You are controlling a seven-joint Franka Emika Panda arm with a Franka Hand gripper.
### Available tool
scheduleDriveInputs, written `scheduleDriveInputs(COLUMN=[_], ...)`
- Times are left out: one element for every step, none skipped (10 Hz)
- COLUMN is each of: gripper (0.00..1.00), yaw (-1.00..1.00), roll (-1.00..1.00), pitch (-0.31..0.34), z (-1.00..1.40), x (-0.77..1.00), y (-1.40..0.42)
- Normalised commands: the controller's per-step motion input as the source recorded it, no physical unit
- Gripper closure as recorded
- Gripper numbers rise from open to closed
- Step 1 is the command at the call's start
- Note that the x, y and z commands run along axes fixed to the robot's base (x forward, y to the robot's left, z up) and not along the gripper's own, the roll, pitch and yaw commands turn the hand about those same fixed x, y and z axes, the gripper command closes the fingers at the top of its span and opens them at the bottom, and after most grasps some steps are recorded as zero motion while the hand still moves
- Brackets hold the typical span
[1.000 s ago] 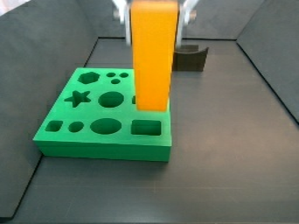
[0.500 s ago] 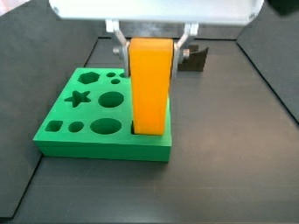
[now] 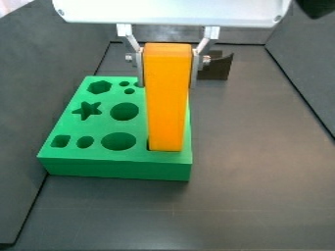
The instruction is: Insert the rectangle object.
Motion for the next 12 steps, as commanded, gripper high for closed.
scheduleDriveInputs(gripper=[1.00,1.00,1.00,1.00,1.00,1.00,1.00,1.00,1.00,1.00,1.00,1.00], yaw=[0.00,0.00,0.00,0.00,-0.01,0.00,0.00,0.00,0.00,0.00,0.00,0.00], roll=[0.02,0.00,0.00,0.00,-0.03,-0.08,-0.12,-0.12,-0.10,-0.03,0.00,0.14], pitch=[0.000,0.000,0.000,0.000,0.000,0.000,0.000,0.000,0.000,0.000,0.000,0.000], z=[-0.05,-0.17,-0.29,-0.31,-0.25,-0.24,-0.27,-0.28,-0.33,-0.40,-0.48,-0.48], x=[-0.04,-0.04,0.00,0.00,0.00,-0.03,0.00,0.00,0.02,0.04,0.02,0.12], y=[0.10,0.03,0.00,-0.08,-0.09,-0.10,-0.11,-0.13,-0.12,-0.07,-0.08,-0.08])
